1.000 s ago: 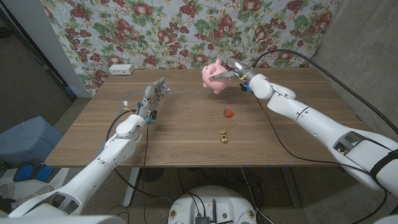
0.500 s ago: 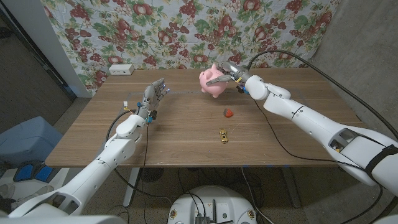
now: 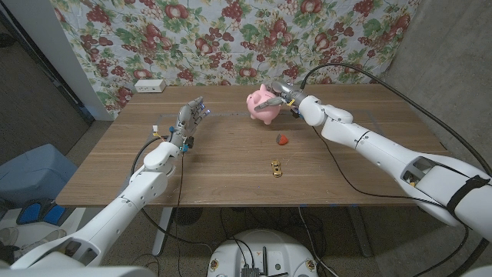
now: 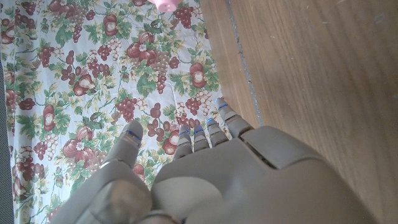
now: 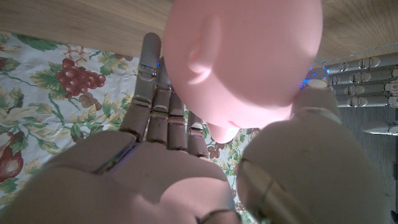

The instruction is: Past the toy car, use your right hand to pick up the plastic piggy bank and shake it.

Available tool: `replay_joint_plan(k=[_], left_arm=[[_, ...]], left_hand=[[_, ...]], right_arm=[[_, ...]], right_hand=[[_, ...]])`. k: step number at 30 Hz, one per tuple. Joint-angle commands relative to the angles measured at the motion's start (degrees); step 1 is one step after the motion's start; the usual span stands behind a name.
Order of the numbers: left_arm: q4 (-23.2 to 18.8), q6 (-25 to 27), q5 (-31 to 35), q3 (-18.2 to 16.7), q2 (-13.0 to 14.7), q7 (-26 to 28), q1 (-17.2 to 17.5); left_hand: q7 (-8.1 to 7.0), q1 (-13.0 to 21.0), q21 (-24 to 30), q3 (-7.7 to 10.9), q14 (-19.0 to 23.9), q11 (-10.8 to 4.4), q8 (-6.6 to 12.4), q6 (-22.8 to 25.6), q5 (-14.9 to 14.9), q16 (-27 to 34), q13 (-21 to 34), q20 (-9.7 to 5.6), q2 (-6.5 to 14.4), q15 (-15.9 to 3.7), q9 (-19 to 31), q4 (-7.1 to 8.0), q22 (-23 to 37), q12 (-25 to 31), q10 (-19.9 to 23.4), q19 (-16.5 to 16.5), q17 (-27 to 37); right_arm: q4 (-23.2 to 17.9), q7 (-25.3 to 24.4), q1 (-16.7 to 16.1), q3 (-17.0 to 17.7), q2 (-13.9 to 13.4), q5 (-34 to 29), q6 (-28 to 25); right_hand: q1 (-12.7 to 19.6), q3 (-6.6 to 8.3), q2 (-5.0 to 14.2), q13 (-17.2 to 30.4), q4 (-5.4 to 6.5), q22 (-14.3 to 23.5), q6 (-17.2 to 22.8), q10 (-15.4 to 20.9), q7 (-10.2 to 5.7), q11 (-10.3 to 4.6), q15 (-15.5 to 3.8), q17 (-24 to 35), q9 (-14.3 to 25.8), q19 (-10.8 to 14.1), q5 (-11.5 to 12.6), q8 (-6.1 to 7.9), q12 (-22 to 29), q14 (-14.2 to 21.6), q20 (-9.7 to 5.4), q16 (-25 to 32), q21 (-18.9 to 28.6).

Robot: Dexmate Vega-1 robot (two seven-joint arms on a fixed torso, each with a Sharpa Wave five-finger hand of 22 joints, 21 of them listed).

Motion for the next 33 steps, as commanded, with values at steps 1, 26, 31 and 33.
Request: replay_joint_plan(k=[1,26,31,33], left_arm=[[-0.31,0.07,0.05,-0.04,0.16,-0.01,0.20],[0.73,-0.12,-0.06,0.06,-0.16,-0.56,-0.48],[0.95,-0.12,-0.13,0.07,-0.26,-0.61,-0.57],[1.06,-0.13,-0.18,0.07,-0.30,-0.68,-0.64]], left_hand=[[0.02,-0.10,-0.27,0.31,-0.06,0.10,0.19,0.43,0.05,0.01,0.24,-0.04,2.12,-0.58,0.30,-0.31,0.18,0.17,0.20,0.48,0.20],[0.04,-0.08,-0.27,0.30,-0.06,0.04,0.18,0.64,0.04,0.01,0.24,0.06,2.16,-0.50,0.31,-0.32,0.18,0.16,0.19,0.45,0.20],[0.04,-0.05,-0.29,0.30,-0.09,0.09,0.14,0.58,0.04,-0.01,0.25,0.04,2.17,-0.50,0.31,-0.35,0.18,0.16,0.20,0.42,0.19],[0.00,-0.05,-0.28,0.30,-0.08,0.07,0.14,0.59,0.04,0.00,0.25,0.04,2.17,-0.54,0.31,-0.35,0.18,0.16,0.20,0.42,0.19]], right_arm=[[1.54,1.37,1.27,-2.36,0.82,-2.42,-1.87],[1.73,7.97,3.82,-5.12,1.57,-3.63,-7.68],[1.89,9.42,4.58,-5.82,1.81,-4.04,-9.05],[2.16,10.07,4.95,-6.09,1.92,-4.07,-9.34]], right_hand=[[7.73,17.55,11.83,15.53,0.19,-0.04,27.04,20.46,-6.45,-20.15,-25.22,25.16,11.92,-6.58,24.33,0.35,7.20,22.10,-7.13,8.52,0.28],[6.94,17.06,12.20,14.14,0.56,0.06,25.74,18.27,-7.77,-20.65,-25.06,24.83,10.47,-8.60,22.86,-0.90,5.27,19.73,-7.31,7.00,-0.08],[6.30,15.02,12.58,12.15,0.46,0.07,24.99,16.76,-8.16,-20.35,-24.99,19.03,9.12,-10.30,20.17,-1.77,3.22,17.83,-7.20,2.61,-0.39],[6.60,13.95,12.79,11.00,0.18,0.04,24.36,15.82,-8.31,-19.93,-24.55,15.90,8.38,-10.94,18.89,-2.35,1.88,17.36,-7.06,0.94,-0.55]])
